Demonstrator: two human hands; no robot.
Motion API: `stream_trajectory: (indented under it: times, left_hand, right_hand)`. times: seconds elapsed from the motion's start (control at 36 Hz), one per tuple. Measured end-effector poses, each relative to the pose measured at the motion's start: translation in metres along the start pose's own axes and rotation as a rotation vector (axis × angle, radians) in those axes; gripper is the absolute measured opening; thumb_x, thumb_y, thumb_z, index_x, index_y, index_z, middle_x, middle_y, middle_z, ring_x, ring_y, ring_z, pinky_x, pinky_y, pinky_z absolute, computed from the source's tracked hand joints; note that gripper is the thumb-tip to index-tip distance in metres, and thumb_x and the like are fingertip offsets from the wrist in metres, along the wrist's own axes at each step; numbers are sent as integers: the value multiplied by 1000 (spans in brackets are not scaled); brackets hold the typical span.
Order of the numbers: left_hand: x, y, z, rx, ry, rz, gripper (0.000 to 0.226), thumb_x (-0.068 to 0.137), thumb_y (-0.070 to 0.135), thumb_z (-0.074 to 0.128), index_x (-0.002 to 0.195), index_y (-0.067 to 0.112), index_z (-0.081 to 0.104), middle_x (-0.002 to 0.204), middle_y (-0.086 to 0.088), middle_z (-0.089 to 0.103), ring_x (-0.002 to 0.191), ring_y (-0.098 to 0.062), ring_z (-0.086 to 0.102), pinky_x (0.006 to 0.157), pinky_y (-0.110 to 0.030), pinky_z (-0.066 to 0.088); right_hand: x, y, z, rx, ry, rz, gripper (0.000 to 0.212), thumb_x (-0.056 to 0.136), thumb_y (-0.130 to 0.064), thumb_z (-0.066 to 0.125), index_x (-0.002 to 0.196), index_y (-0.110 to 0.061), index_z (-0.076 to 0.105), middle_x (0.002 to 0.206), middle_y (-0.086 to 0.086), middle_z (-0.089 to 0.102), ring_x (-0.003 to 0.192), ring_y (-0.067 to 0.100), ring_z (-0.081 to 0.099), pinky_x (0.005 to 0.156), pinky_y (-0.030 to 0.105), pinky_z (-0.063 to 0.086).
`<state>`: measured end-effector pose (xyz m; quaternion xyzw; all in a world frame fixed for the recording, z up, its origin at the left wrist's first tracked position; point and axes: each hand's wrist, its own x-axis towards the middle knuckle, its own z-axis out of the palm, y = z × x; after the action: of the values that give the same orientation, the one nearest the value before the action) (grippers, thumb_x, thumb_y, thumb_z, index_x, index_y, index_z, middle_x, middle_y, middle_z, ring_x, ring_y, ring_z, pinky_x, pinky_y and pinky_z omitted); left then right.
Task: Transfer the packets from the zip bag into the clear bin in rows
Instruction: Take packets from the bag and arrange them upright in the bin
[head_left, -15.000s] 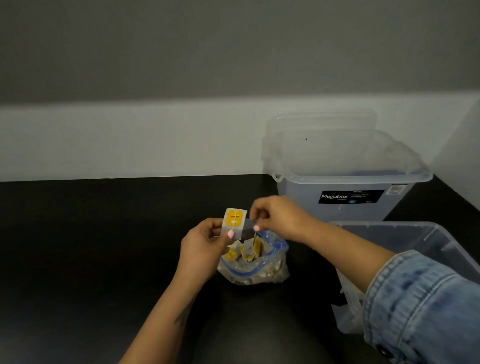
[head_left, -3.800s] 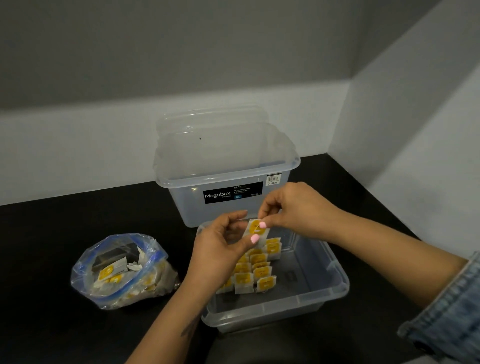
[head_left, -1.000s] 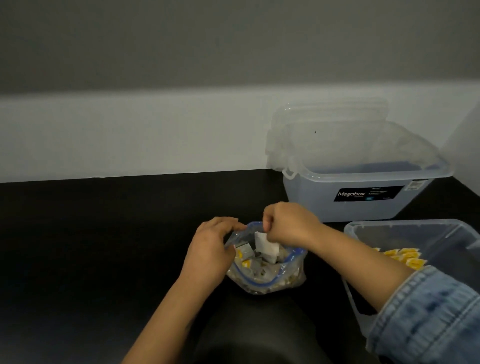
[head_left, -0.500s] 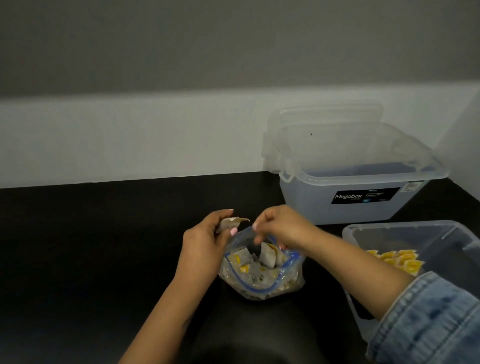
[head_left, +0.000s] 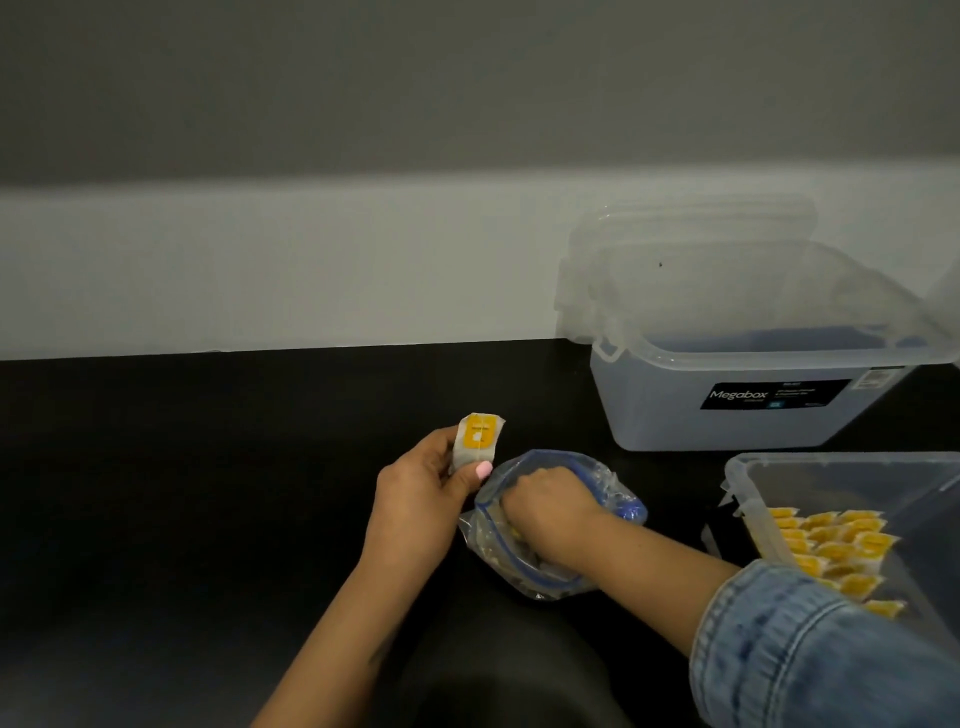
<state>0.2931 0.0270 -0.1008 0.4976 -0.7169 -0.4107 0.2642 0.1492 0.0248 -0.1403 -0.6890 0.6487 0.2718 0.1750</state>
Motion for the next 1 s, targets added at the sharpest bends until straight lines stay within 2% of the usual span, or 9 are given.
stream_trajectory:
  times: [0.08,0.19,0.33,0.42,0.5,0.58,0.72,0.86,1.0]
  left_hand:
    - [1,-1,-2,-15,0,-23,42,86,26,65,126,29,53,105,19,61,102,-3,61,91,-31,53]
    - [5,-3,-1,-60,13,-58,38,86,25,64,122,27,55,108,9,67,95,-3,64,86,-32,55]
    - [9,-1,1,-144,20,-83,27,87,24,64,113,30,56,94,9,67,82,-1,67,68,-19,53]
    - [12,3,4,-221,22,-102,20,86,23,65,105,27,61,87,7,70,77,-5,70,72,-27,57]
    - [13,8,11,-314,1,-118,16,86,21,66,101,24,64,87,1,73,77,-9,71,78,-36,58]
    - [12,17,23,-369,-28,-114,11,86,21,65,97,25,64,83,-1,74,76,-10,72,74,-33,58]
    - [5,38,45,-478,-123,-95,11,89,22,62,99,19,66,85,-4,74,79,-12,72,66,-22,56]
    - [-2,56,64,-643,-190,-62,15,93,20,55,99,15,68,91,-7,75,88,-18,71,77,-28,58]
    - [-5,67,76,-712,-200,-89,29,98,24,44,102,8,67,93,-12,73,85,-18,71,66,-21,56]
  right_hand:
    - [-7,4,1,44,102,24,34,87,-22,65,120,-14,57,118,8,59,104,24,58,77,33,42]
    - [-25,10,-6,72,145,49,32,84,-24,67,114,-17,59,107,3,61,73,16,53,70,31,41]
    - [-63,25,-12,306,424,52,26,82,-28,66,106,-25,54,89,-4,59,82,15,58,68,29,50]
    - [-84,38,-20,528,500,68,20,78,-23,66,87,-28,49,77,-9,54,72,8,53,59,26,43]
    - [-99,49,-24,738,612,97,19,75,-20,68,86,-25,53,77,-10,56,73,8,54,59,25,43]
    - [-108,52,-24,857,779,131,15,79,-19,66,89,-23,55,79,-11,56,73,5,53,60,20,43]
    - [-114,46,-17,766,1025,162,9,86,-16,60,95,-19,59,84,-3,64,73,12,58,67,33,51]
    - [-120,46,-7,649,1004,177,18,90,-27,57,107,-22,54,95,-3,64,84,15,60,69,29,49]
    - [-131,55,4,607,993,167,26,89,-32,54,114,-25,60,102,-4,63,90,13,59,72,24,45]
